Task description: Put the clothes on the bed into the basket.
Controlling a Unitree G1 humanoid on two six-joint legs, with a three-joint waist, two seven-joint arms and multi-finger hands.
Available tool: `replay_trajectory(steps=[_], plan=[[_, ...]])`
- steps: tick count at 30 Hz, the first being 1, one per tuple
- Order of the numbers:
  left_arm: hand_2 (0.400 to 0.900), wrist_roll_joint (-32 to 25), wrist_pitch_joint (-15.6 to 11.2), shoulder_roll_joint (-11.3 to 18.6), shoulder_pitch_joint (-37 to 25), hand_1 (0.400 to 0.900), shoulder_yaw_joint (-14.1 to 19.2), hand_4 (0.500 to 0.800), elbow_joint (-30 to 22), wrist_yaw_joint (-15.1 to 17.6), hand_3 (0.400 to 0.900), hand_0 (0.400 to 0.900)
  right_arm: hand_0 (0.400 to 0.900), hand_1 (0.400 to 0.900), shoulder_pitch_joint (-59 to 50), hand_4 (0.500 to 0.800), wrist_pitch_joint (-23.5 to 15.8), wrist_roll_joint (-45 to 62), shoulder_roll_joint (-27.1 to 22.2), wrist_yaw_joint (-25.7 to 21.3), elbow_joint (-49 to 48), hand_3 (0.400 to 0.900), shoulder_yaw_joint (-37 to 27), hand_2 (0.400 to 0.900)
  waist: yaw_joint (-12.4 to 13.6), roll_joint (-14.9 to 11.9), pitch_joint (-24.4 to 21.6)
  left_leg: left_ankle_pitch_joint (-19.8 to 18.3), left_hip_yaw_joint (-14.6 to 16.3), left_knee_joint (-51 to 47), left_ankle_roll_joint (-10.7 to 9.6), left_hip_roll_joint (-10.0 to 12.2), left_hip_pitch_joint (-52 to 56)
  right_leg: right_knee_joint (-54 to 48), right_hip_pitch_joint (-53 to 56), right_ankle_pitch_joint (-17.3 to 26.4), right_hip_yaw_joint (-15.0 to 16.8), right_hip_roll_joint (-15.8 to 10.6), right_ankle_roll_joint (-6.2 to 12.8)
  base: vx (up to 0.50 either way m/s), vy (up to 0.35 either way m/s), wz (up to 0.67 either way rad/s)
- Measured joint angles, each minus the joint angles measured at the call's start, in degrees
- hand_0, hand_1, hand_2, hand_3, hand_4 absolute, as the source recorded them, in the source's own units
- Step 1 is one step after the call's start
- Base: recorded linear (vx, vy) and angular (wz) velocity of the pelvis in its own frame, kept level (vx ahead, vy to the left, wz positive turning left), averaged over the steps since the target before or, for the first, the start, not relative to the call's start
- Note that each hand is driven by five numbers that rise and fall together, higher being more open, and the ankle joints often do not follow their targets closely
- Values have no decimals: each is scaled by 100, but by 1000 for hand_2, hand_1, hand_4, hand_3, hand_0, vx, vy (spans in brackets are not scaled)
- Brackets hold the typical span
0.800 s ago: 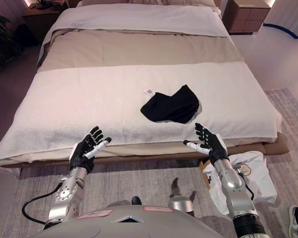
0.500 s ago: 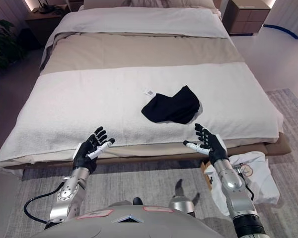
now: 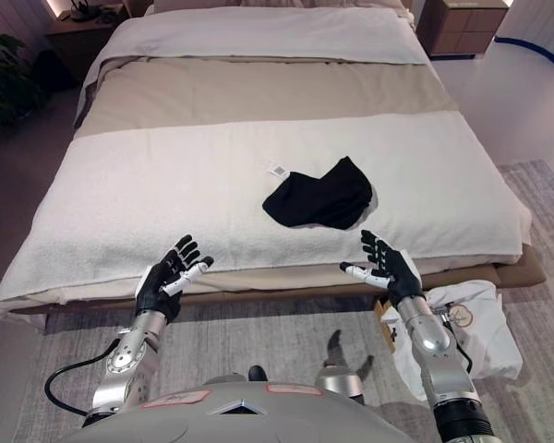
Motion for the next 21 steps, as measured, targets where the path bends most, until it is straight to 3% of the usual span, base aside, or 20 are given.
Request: replay_trajectory(steps=[7,9,11,14,15,16,19,20,21], plan=[[900,-60,-8,5,-260,900,-172,800,2,47,900,900,900,900,-259,800,-8,6,-18,-130,2,900,7,900,56,-45,172,-19,-164,516,-73,144,-339,-4,-100,-21,-63,83,-85,19,-141,-3],[900,-111,-31,46,-412,900,-157,800,9,61,900,900,900,900,-418,800,-13,8,3,-136,7,900,13,900,181,-175,383,-36,-264,1181,-142,232,-628,51,-148,-83,60,86,-257,45,-179,-25],[900,-165,-51,76,-543,900,-146,800,17,69,900,900,900,900,-552,800,-30,9,-6,-150,1,900,11,900,334,-327,610,47,-630,2565,-348,332,-1308,120,-151,-123,132,106,-431,55,-113,-5],[900,-224,-54,63,-519,900,-239,800,21,67,900,900,900,900,-579,800,-43,30,-29,-270,-5,900,2,900,440,-321,690,58,-963,3604,-361,490,-1889,131,-116,-139,112,251,-661,57,-13,0],[900,-225,-56,63,-538,900,-294,800,22,89,900,900,900,900,-588,800,-47,63,-28,-331,-5,900,-1,900,428,-325,692,-68,-1071,3659,-406,437,-2103,167,-151,-252,129,258,-837,126,26,-10],[900,-225,-58,56,-593,900,-358,800,20,101,900,900,900,900,-611,800,-51,97,-38,-384,-5,900,-16,900,440,-380,731,-116,-1119,3473,-431,333,-2209,179,-235,-263,138,198,-896,141,51,-17],[900,-227,-59,56,-622,900,-421,800,25,128,900,900,900,900,-696,800,-54,122,-29,-399,1,900,-7,900,457,-420,828,-116,-1101,2646,-436,221,-2287,160,-332,-219,269,189,-991,161,71,-17],[900,-229,-60,40,-634,900,-444,800,42,131,900,900,900,900,-719,800,-62,122,-34,-440,7,900,6,900,499,-389,866,-20,-1123,1664,-406,216,-2162,191,-354,-198,287,199,-998,144,65,-7],[900,-229,-60,40,-633,900,-452,800,54,132,900,900,900,900,-717,800,-63,122,-38,-448,11,900,7,900,498,-383,864,7,-1168,1479,-434,214,-2141,194,-356,-198,293,206,-998,213,106,-14]])
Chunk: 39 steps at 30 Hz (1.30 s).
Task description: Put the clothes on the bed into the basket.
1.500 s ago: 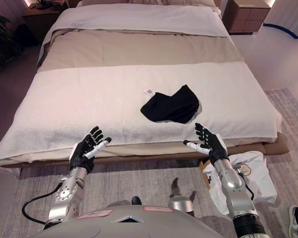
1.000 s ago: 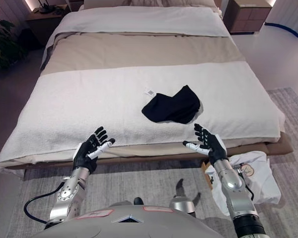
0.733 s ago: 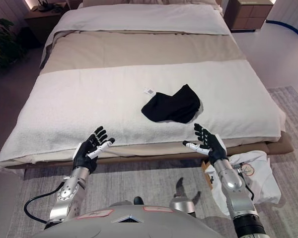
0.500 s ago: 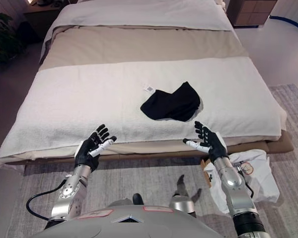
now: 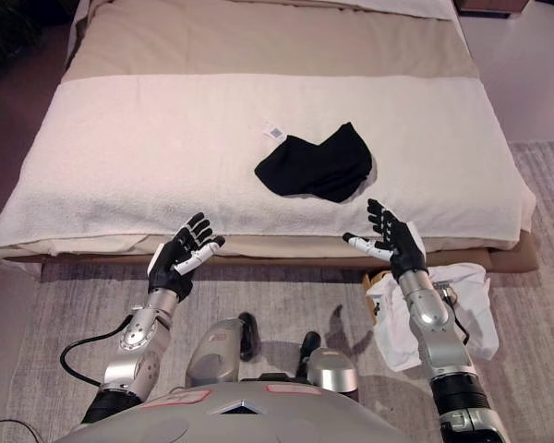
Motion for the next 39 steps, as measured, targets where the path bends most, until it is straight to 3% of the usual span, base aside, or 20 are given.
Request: replay_trajectory(steps=[3,5,6,8,9,10,11,13,15,16,18,19,22,24,26,28,30,32,34,39], plan=[[900,-1,-4,-5,-89,900,-21,800,138,150,900,900,900,900,-55,800,-9,-1,-58,-75,19,900,-3,900,11,131,31,200,-194,-1144,-186,90,-123,-203,170,-40,86,100,154,320,206,-37],[900,-5,-5,-17,-107,900,-22,800,169,199,900,900,900,900,-67,800,-25,0,-150,-151,19,900,-6,900,84,368,-5,186,-72,-1238,-256,281,-120,-203,246,-143,221,202,364,335,224,-52],[900,-47,-9,13,-103,900,-11,800,170,207,900,900,900,900,-110,800,-19,-2,-176,-156,56,900,11,900,162,461,-34,434,-16,-1223,-195,358,-62,-220,262,-236,396,199,488,375,231,-11],[900,-96,-27,203,-231,900,10,800,167,275,900,900,900,900,-212,800,-27,-5,-128,-159,58,900,167,900,258,277,-33,527,273,-1019,-170,168,-61,-178,351,-286,403,-63,677,421,248,-9],[900,-97,-48,292,-336,900,11,800,166,312,900,900,900,900,-217,800,-48,-7,-87,-153,49,900,218,900,244,177,-58,648,358,-867,-20,17,-60,-74,476,-332,278,-248,745,425,257,-13],[900,-97,-69,343,-452,900,26,800,169,344,900,900,900,900,-221,800,-47,-5,30,-171,54,900,224,900,261,51,-83,627,422,-745,214,-158,-45,63,557,-470,164,-502,931,393,280,4],[900,-101,-120,365,-594,900,61,800,160,392,900,900,900,900,-295,800,-48,-4,165,-172,58,900,244,900,342,-40,-92,386,504,-619,447,-311,-10,387,474,-534,175,-664,1017,351,319,12],[900,-101,-139,409,-859,900,35,800,149,419,900,900,900,900,-411,800,-72,-3,313,-187,69,900,288,900,396,-42,-94,291,550,-551,595,-407,110,1195,277,-665,139,-888,1155,288,387,6],[900,-101,-256,518,-984,900,59,800,122,433,900,900,900,900,-633,800,-83,-9,366,-196,71,900,467,900,373,-76,-96,229,585,-608,887,-590,329,2773,-419,-525,145,-1205,1357,287,395,-2],[900,-102,-265,578,-1007,900,31,800,122,456,900,900,900,900,-705,800,-98,-9,437,-233,78,900,483,900,298,-93,-126,198,567,-669,909,-579,418,3527,-650,-526,212,-1349,1424,317,324,-4],[900,-101,-292,699,-1014,900,41,800,118,536,900,900,900,900,-861,800,-102,-43,521,-288,136,900,539,900,250,-203,-117,127,540,-903,1167,-728,761,4460,-1092,-333,139,-1585,1559,300,223,-4],[900,-102,-292,728,-1005,900,44,800,120,603,900,900,900,900,-904,800,-103,-66,515,-300,142,900,552,900,242,-211,-119,174,553,-1027,1279,-747,924,4669,-1184,-344,29,-1650,1556,246,96,-8],[900,-102,-302,749,-994,900,98,800,91,677,900,900,900,900,-928,800,-104,-122,493,-338,139,900,558,900,236,-170,-103,175,559,-1191,1306,-651,1157,4242,-1286,-529,-376,-1566,1383,128,-14,-2],[900,-103,-316,710,-989,900,101,800,91,713,900,900,900,900,-929,800,-104,-130,471,-423,144,900,563,900,221,-107,-72,213,580,-1189,1280,-523,1202,2777,-1259,-512,-665,-1433,1341,120,-74,6],[900,-102,-317,658,-1000,900,81,800,144,716,900,900,900,900,-932,800,-102,-195,454,-471,185,900,563,900,201,-88,-52,226,559,-1222,1255,-464,1217,1638,-1231,-398,-637,-1364,1341,87,-92,14],[900,-100,-317,641,-979,900,66,800,181,724,900,900,900,900,-924,800,-83,-308,451,-556,223,900,560,900,201,-91,-51,212,464,-1285,1140,-435,1250,649,-1129,119,-537,-1344,1409,148,-89,17],[900,-95,-318,650,-945,900,83,800,180,752,900,900,900,900,-907,800,-59,-642,431,-712,223,900,552,900,229,-171,-70,232,359,-1403,852,-454,1332,205,-1003,599,-487,-1380,1425,159,-94,13],[900,-73,-331,722,-938,900,114,800,166,855,900,900,900,900,-918,800,-15,-1541,347,-1001,275,900,541,900,254,-453,-145,254,252,-1512,532,-593,1384,-86,-803,1175,-424,-1390,1354,156,-139,26],[900,-47,-343,675,-881,900,143,800,153,921,900,900,900,900,-1161,800,77,-2248,-18,-1152,549,900,617,900,297,-326,-179,235,110,-1510,349,-321,1284,-227,-754,1169,-557,-1106,1380,124,-183,40],[900,-35,-343,564,-917,900,295,800,128,996,900,900,900,900,-1885,800,464,-3364,-894,-1202,963,900,644,900,267,-300,-198,361,-129,-1481,145,76,999,-214,-905,1065,-786,-690,1226,67,-180,33]])
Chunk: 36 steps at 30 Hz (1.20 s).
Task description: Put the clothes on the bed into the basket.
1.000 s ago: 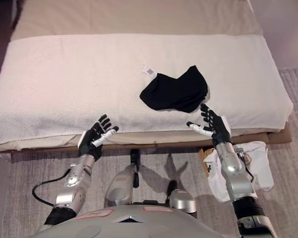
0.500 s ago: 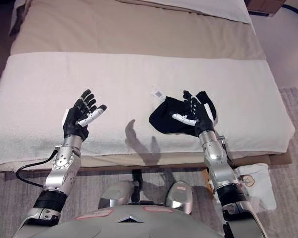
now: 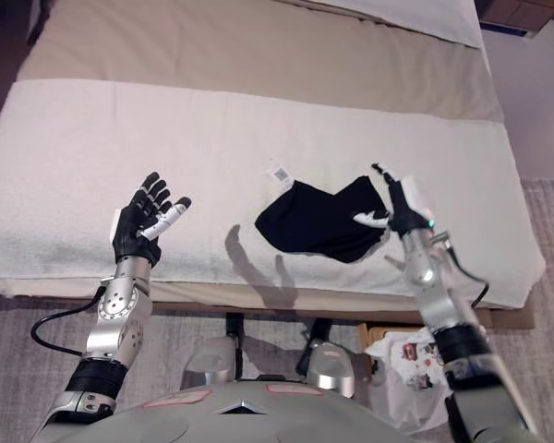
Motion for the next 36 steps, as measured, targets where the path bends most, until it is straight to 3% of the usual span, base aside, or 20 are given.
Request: replay_trajectory(steps=[4,9,14,20,26,31,32,33,36], plan=[[900,-5,1,-7,-213,900,-92,800,2,-3,900,900,900,900,-830,800,115,-182,-64,-76,832,900,144,900,6,-2,-2,57,-166,96,-113,132,-389,5,-253,-36,-160,150,-83,29,-151,21],[900,-82,3,-7,-520,900,-418,800,13,-2,900,900,900,900,-1904,800,181,85,-66,-36,2045,900,1119,900,177,68,79,93,-368,344,-147,154,-871,17,-514,-45,-331,185,-113,-36,-125,20],[900,-251,1,-9,-1082,900,-573,800,12,44,900,900,900,900,-3370,800,177,586,-69,-39,3250,900,1509,900,405,311,767,70,-502,759,-172,155,-1433,138,-866,-41,-414,183,-186,4,-73,5],[900,-295,-12,9,-1450,900,-657,800,-2,164,900,900,900,900,-4553,800,66,1126,-70,-28,4443,900,1904,900,565,325,1344,78,-542,890,-186,167,-1875,363,-1316,-31,-421,160,-274,-28,-59,6],[900,-309,-26,29,-1825,900,-733,800,-46,287,900,900,900,900,-5012,800,62,1669,-68,69,5243,900,1995,900,624,323,1691,88,-710,984,-182,146,-2271,575,-1653,-84,-571,115,-352,-32,-38,18],[900,-423,-31,-11,-2116,900,-989,800,-51,273,900,900,900,900,-5203,800,92,2045,3,227,5747,900,1962,900,596,348,1820,134,-855,1036,-199,126,-2615,693,-1952,-147,-684,89,-369,0,-12,24],[900,-461,-41,-83,-2227,900,-942,800,-53,286,900,900,900,900,-5085,800,-85,2031,40,-73,5726,900,1257,900,604,291,1810,136,-878,1056,-203,86,-2627,814,-1948,-245,-699,46,-369,21,-18,11],[900,-505,-56,-98,-2207,900,-960,800,-116,307,900,900,900,900,-5194,800,90,2171,29,179,5752,900,1526,900,517,323,1824,137,-909,1126,-205,70,-2689,909,-1975,-288,-689,30,-353,13,-28,9],[900,-513,-87,25,-2269,900,-1127,800,-170,111,900,900,900,900,-5576,800,300,2245,-289,607,5811,900,2082,900,636,363,1834,149,-934,1147,-208,72,-2823,1056,-2130,-355,-702,-10,-320,13,-7,3]])
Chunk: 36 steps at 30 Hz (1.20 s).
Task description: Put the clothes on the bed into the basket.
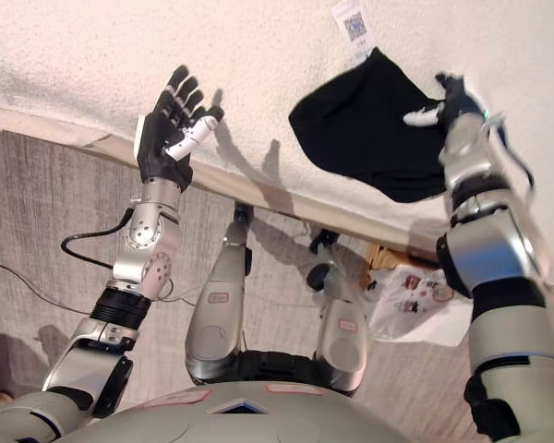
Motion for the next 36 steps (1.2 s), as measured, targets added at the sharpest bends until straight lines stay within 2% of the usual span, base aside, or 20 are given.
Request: replay_trajectory(steps=[4,5,6,7,21,27,36], plan=[[900,-8,-4,27,-28,900,-7,800,10,2,900,900,900,900,-86,800,100,48,-3,240,52,900,197,900,38,-1,1,1,-26,1,2,0,-3,25,-1,-7,-19,-3,-10,13,-4,5],[900,-28,-4,61,-37,900,-7,800,10,7,900,900,845,845,-102,767,113,105,-4,258,62,845,198,845,39,-1,0,9,-35,2,10,-1,-3,33,0,-7,-25,-4,-10,3,9,4],[900,-32,-4,71,-42,900,-7,800,10,8,900,900,647,647,-109,648,115,125,-4,264,67,647,198,647,38,-1,0,10,-39,2,11,-1,-3,35,0,-7,-27,-4,-10,0,0,0],[900,-77,-4,82,-72,900,-7,800,10,13,900,900,400,400,-132,500,115,212,-2,277,106,400,201,400,42,-1,0,15,-47,1,15,0,-7,40,0,-7,-34,-2,-10,0,0,0],[900,-126,-4,82,-188,900,35,800,8,140,900,900,400,400,-339,500,86,462,97,319,-142,400,241,400,28,-47,18,40,-63,-15,26,1,-14,40,-2,-4,-46,2,-13,9,5,-2],[900,-125,-4,90,-172,900,237,800,7,232,900,900,400,400,-342,500,11,506,103,319,-483,400,240,400,-64,-141,41,44,-37,-16,31,12,82,39,74,3,-17,3,-21,14,21,-11],[900,-126,-3,212,62,900,470,800,-19,256,900,900,400,400,-403,500,-9,621,-8,245,-1011,400,189,400,-221,-321,11,45,263,-162,39,50,551,-159,370,163,252,46,-77,-8,43,-19]])
